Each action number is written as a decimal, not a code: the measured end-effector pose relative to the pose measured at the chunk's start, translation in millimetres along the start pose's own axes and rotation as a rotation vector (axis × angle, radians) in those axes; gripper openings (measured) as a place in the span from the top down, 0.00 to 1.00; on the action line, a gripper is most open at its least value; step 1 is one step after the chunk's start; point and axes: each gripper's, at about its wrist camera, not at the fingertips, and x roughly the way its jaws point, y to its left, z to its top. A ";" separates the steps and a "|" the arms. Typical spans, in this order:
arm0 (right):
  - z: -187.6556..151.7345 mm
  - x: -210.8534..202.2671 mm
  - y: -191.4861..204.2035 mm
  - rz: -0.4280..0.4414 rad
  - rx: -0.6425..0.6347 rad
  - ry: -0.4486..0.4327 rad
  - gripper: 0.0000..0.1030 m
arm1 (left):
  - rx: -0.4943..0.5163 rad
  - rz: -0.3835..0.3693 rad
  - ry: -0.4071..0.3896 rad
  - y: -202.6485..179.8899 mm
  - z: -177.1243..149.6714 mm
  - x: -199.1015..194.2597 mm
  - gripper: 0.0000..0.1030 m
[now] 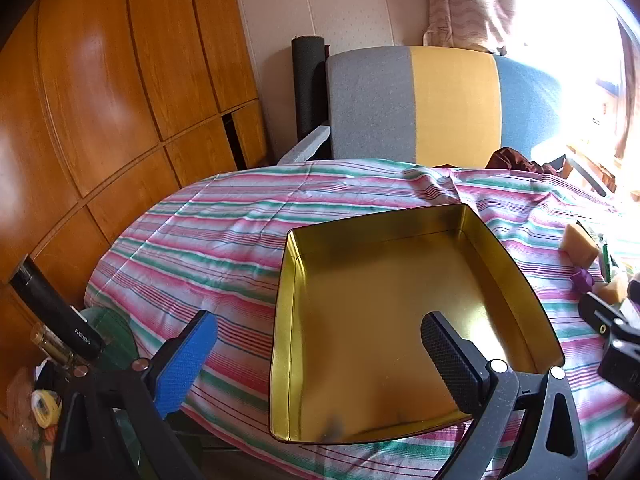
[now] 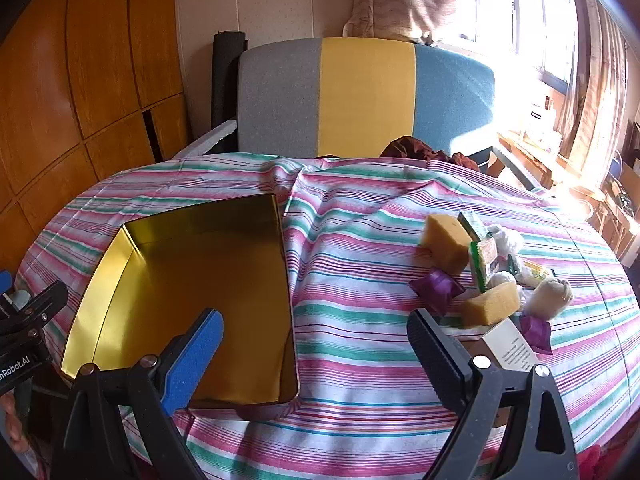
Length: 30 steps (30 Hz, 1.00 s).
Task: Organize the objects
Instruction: 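Move the left tool from the gold tray toward the purple packet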
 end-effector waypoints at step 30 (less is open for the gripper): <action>-26.5 -2.0 -272.4 -0.069 0.592 0.017 0.08 | 0.230 -0.508 0.102 -132.6 10.3 7.1 0.00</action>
